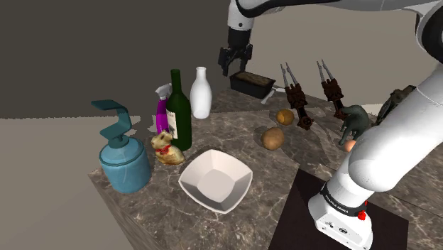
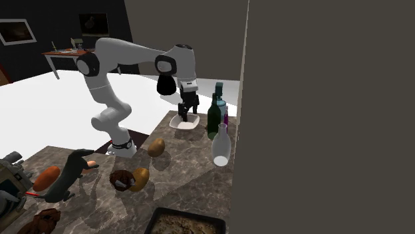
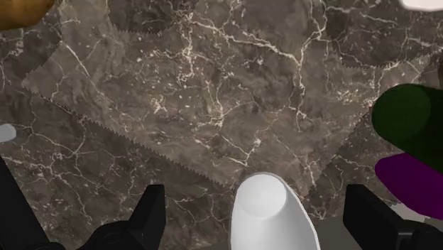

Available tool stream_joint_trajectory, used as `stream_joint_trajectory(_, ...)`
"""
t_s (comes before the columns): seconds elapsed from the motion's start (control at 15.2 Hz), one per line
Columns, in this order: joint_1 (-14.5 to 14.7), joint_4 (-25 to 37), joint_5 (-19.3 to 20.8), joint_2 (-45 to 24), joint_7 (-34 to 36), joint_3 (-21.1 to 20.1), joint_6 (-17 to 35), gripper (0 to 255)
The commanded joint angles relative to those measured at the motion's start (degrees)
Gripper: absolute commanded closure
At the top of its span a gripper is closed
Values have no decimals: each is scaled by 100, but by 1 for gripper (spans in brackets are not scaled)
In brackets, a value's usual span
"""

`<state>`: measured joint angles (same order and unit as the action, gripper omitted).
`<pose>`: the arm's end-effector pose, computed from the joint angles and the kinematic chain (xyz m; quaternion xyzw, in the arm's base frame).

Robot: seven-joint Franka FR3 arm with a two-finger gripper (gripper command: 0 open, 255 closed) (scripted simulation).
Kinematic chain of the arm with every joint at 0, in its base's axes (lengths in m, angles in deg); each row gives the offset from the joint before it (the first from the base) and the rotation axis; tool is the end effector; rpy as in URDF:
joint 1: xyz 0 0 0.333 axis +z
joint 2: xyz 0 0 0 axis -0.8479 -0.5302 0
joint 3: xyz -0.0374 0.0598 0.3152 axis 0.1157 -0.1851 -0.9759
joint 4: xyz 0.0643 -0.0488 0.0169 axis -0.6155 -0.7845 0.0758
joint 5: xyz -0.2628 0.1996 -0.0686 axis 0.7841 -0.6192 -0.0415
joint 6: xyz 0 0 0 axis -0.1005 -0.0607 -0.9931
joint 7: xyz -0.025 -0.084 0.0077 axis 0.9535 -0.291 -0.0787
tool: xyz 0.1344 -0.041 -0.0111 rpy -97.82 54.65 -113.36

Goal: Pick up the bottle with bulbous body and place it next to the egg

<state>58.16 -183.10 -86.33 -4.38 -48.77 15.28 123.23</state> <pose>0.4640 0.0412 0.5574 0.9983 -0.0493 0.0263 0.0174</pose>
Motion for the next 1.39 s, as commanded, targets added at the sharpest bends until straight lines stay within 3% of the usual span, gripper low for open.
stream_joint_trajectory(0.0,18,466,12,-472,121,-42,26,0)
stream_joint_trajectory(0.66,159,3332,137,-2852,519,-95,-368,0)
stream_joint_trajectory(1.32,142,2725,137,-2836,526,-87,224,0)
